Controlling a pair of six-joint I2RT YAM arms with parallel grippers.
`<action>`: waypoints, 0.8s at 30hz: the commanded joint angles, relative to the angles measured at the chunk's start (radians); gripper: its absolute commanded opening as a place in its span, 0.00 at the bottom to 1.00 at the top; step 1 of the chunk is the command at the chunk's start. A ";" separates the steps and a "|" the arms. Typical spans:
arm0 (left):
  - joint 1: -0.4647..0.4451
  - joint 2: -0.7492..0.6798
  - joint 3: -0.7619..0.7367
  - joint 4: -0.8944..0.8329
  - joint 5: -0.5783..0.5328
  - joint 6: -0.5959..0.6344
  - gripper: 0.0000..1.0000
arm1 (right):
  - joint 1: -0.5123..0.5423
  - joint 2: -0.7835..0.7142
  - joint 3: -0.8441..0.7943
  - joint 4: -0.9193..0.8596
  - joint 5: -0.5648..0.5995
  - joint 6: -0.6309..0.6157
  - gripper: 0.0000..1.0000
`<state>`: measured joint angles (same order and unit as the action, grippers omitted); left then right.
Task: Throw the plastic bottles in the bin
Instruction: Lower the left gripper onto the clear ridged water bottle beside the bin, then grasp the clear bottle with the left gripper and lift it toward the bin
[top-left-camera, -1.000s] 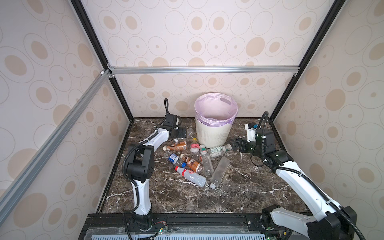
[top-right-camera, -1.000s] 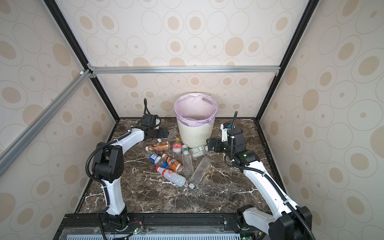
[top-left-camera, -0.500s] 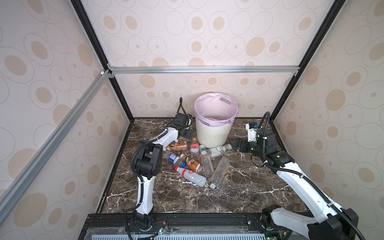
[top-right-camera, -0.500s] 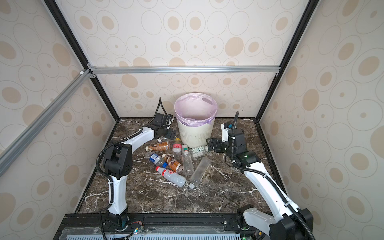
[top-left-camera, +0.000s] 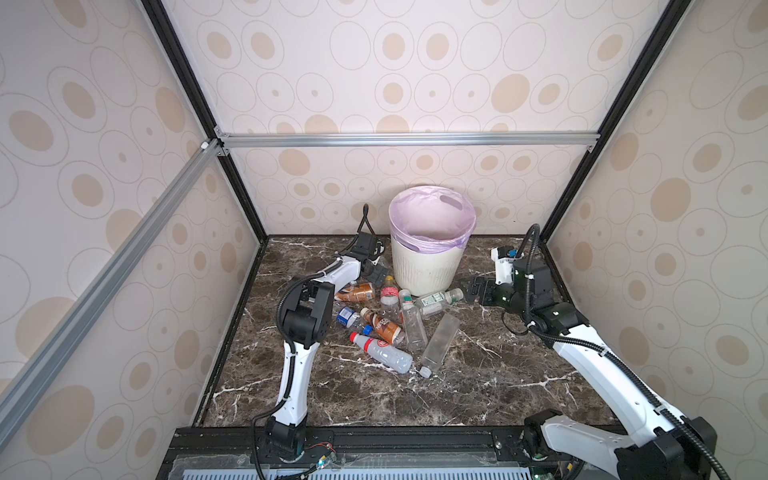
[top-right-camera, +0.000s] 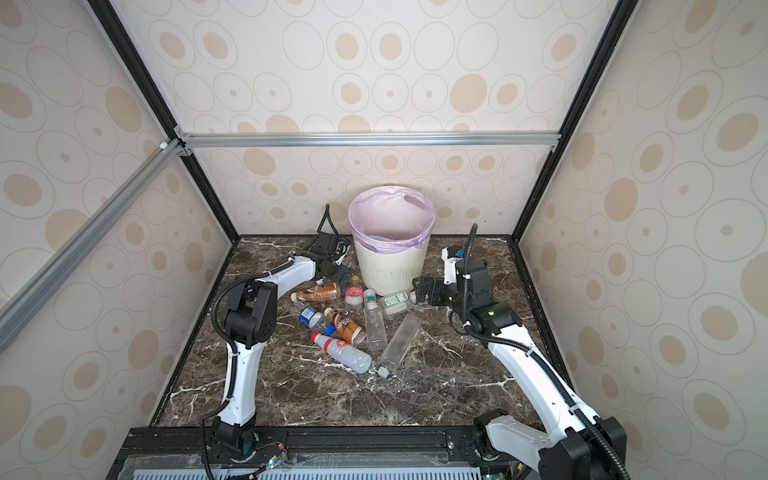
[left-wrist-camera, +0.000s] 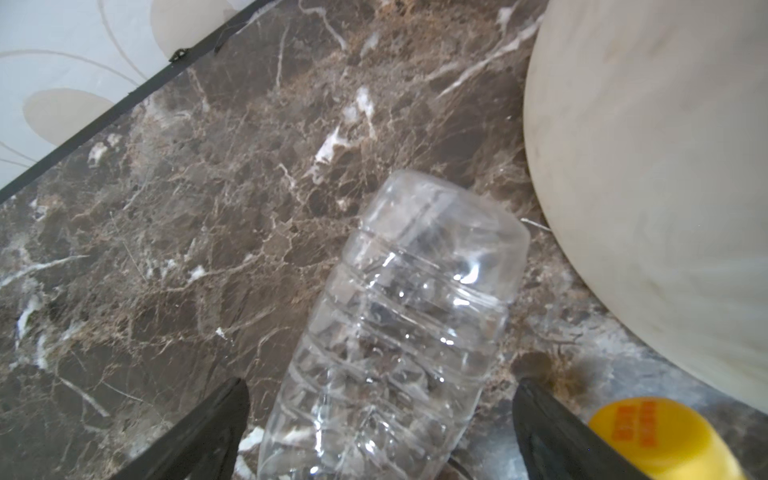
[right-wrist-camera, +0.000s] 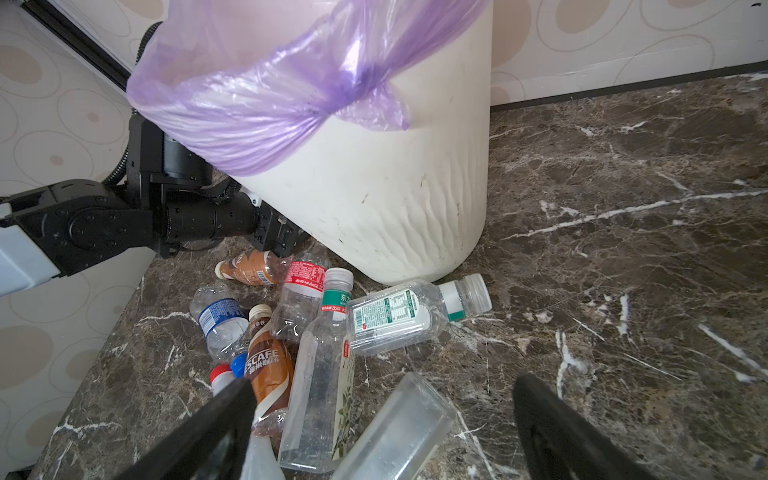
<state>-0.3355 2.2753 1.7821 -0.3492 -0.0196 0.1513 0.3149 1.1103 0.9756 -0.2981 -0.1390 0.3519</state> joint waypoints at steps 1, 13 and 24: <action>0.010 0.021 0.053 -0.030 0.014 0.027 0.99 | 0.006 -0.019 -0.012 0.016 -0.007 0.006 0.99; 0.044 0.039 0.049 -0.025 0.075 -0.007 0.95 | 0.007 -0.018 -0.014 0.020 -0.010 0.010 0.99; 0.045 0.076 0.086 -0.048 0.111 -0.025 0.82 | 0.022 -0.010 -0.019 0.060 -0.102 -0.002 1.00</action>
<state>-0.2916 2.3325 1.8256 -0.3729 0.0700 0.1211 0.3210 1.1099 0.9699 -0.2756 -0.1883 0.3546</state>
